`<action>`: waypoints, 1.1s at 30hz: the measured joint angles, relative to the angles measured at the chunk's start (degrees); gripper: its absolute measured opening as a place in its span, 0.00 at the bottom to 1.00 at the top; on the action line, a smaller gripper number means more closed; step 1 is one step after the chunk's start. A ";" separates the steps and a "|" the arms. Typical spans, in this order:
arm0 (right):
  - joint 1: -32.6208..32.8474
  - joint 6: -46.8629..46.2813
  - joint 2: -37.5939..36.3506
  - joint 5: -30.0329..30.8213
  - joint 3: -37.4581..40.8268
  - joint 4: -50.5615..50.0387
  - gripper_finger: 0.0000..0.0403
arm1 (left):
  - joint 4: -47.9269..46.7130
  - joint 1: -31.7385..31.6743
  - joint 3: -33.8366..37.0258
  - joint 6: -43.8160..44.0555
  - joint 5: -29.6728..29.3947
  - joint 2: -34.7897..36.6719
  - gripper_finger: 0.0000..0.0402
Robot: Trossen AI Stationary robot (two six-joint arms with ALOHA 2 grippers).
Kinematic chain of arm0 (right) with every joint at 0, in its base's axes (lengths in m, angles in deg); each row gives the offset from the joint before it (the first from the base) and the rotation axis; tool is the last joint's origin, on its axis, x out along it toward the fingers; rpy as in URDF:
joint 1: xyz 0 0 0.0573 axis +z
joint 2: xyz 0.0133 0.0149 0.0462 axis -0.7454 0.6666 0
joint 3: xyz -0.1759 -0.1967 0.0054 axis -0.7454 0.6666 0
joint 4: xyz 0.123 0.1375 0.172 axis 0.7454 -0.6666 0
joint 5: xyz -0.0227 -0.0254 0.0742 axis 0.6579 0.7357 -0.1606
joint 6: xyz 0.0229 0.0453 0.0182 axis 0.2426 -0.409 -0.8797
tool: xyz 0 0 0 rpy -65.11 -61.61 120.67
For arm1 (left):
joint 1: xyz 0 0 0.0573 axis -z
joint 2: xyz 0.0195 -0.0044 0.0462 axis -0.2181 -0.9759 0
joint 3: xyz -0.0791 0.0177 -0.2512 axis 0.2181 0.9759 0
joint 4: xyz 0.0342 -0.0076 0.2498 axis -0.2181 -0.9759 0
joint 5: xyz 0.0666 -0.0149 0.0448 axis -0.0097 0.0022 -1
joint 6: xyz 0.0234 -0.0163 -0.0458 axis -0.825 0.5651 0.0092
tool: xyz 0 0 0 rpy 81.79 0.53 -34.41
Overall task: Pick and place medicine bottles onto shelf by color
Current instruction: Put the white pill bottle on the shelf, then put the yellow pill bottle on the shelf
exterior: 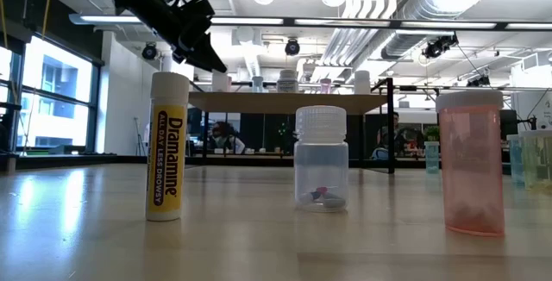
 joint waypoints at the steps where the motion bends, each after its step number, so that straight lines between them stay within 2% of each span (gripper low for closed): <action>1: 0.21 -0.18 0.00 0.94 0.00 -0.96 0.60 | -0.01 0.01 0.00 0.00 0.00 0.00 0.38; 11: 2.51 -2.39 -3.03 9.15 0.00 -6.19 0.60 | -0.27 0.01 0.11 -0.90 -2.23 -0.11 0.53; 18: 5.11 -7.40 -6.03 15.61 0.00 -13.75 0.60 | -0.04 0.00 0.11 -0.83 -3.69 -0.11 0.62; 22: 6.97 -11.83 -6.51 19.42 0.00 -19.28 0.60 | -0.02 0.02 0.11 0.23 -3.65 -0.11 0.64; 28: 9.47 -20.63 -6.45 21.49 0.00 -28.58 0.60 | 0.00 0.00 0.11 0.83 -3.65 -0.11 0.64; 33: 11.52 -23.42 -7.28 22.45 2.84 -28.30 0.60 | 0.02 0.00 0.11 0.81 -3.65 -0.09 0.64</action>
